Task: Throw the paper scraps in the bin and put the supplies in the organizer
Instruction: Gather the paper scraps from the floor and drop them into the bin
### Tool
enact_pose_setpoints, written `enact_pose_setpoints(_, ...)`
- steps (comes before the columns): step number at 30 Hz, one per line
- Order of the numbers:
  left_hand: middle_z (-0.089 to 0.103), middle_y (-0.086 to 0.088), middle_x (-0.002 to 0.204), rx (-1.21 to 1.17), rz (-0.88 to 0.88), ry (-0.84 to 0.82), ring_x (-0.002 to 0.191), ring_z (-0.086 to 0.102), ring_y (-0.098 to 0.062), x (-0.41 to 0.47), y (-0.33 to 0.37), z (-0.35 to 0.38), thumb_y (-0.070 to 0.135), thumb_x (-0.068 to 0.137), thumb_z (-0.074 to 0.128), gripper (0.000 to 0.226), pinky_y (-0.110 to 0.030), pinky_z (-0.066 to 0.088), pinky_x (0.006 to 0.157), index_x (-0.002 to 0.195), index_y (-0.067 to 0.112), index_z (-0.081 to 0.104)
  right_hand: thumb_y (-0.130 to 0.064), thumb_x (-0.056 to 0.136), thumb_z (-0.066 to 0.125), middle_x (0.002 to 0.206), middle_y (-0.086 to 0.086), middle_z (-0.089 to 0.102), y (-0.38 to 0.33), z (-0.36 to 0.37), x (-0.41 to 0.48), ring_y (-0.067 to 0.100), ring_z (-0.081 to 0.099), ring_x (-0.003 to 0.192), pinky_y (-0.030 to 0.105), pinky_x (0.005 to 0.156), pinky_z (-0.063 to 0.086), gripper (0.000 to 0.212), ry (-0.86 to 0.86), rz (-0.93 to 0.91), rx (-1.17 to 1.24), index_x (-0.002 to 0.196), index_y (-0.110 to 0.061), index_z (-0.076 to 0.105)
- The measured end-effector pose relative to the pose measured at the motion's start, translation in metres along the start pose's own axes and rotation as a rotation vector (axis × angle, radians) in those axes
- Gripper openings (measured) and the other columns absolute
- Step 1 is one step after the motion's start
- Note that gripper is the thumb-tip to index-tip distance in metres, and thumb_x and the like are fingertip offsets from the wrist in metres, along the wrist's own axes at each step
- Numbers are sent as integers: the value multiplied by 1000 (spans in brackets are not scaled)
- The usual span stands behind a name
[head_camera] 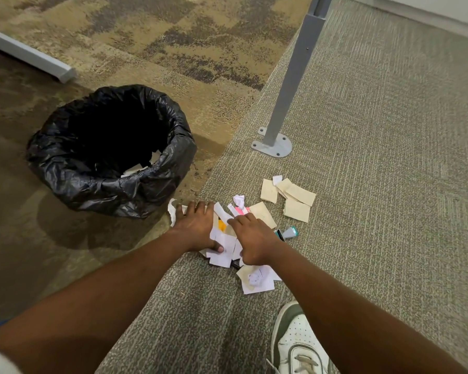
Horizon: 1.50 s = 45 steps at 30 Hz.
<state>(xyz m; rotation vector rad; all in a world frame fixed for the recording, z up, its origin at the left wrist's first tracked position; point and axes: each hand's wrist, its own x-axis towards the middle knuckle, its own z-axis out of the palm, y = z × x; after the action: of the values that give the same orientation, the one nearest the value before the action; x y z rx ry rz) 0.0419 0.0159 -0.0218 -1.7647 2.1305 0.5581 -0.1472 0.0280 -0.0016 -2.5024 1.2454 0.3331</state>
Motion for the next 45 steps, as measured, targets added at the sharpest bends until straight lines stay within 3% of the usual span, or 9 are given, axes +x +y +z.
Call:
enact_pose_setpoints(3, 33, -10, 146, 22, 19, 56, 136, 26, -34, 1, 3, -3, 75, 50, 72, 130, -62, 17, 108, 145, 13, 8, -19, 64, 69, 124, 14, 47, 1, -3, 0, 33, 41, 114, 42, 85, 47, 84, -15, -7, 34, 138, -11, 30)
enact_pose_setpoints(8, 39, -12, 140, 27, 45, 68, 131, 34, -35, -2, 4, -8, 63, 53, 79, 122, -56, 19, 110, 144, 11, 17, -14, 69, 67, 131, 16, 42, 1, -5, 0, 34, 37, 117, 47, 89, 48, 81, -44, 44, 104, 141, -10, 29)
enact_pose_setpoints(14, 45, -13, 122, 20, 93, 58, 118, 37, -34, -4, 5, -15, 52, 65, 78, 72, -41, 30, 103, 118, 11, 52, -13, 71, 65, 125, 17, 45, 0, -7, 7, 36, 39, 114, 47, 86, 48, 80, -65, 73, 112, 142, -9, 28)
enact_pose_setpoints(20, 50, -12, 118, -37, 123, 56, 119, 36, -32, -3, 6, -20, 46, 77, 71, 49, -40, 35, 96, 111, 13, 58, -12, 70, 71, 112, 21, 55, 3, -10, 15, 36, 45, 110, 37, 82, 46, 54, -65, 141, 248, 121, -8, 55)
enact_pose_setpoints(26, 35, -7, 141, -113, 164, 119, 128, 24, -31, -1, 1, -17, 41, 74, 74, 43, -43, 42, 95, 106, 14, 66, -13, 69, 75, 96, 18, 68, 16, -25, 21, 22, 52, 77, 24, 61, 28, 31, 1, 243, 455, 98, -5, 69)
enact_pose_setpoints(30, 55, -2, 125, -86, 248, 101, 125, 33, -27, 5, -2, -18, 43, 73, 74, 46, -40, 37, 100, 107, 14, 65, -20, 67, 80, 97, 16, 69, 26, -37, 22, 28, 61, 87, 29, 70, 43, 35, 41, 306, 535, 96, -3, 70)
enact_pose_setpoints(35, 55, 1, 126, -103, 237, 66, 128, 29, -28, 5, -6, -16, 46, 74, 72, 53, -39, 35, 103, 116, 14, 62, -17, 67, 80, 84, 9, 62, 43, -50, 20, 19, 52, 77, 22, 53, 31, 31, 92, 373, 628, 95, -6, 70)
enact_pose_setpoints(41, 47, -1, 132, -180, 211, -4, 126, 23, -29, 6, -8, -22, 46, 78, 70, 53, -42, 32, 105, 118, 11, 62, -14, 71, 75, 100, 16, 68, 68, -55, 17, 27, 60, 93, 24, 65, 31, 33, 198, 463, 631, 101, -4, 69)
enact_pose_setpoints(45, 49, -4, 129, -184, 217, -5, 122, 30, -29, 9, -5, -24, 47, 82, 66, 50, -39, 30, 103, 111, 7, 63, -9, 71, 72, 101, 22, 67, 92, -56, 13, 31, 61, 87, 35, 73, 46, 33, 294, 590, 685, 102, 2, 67)
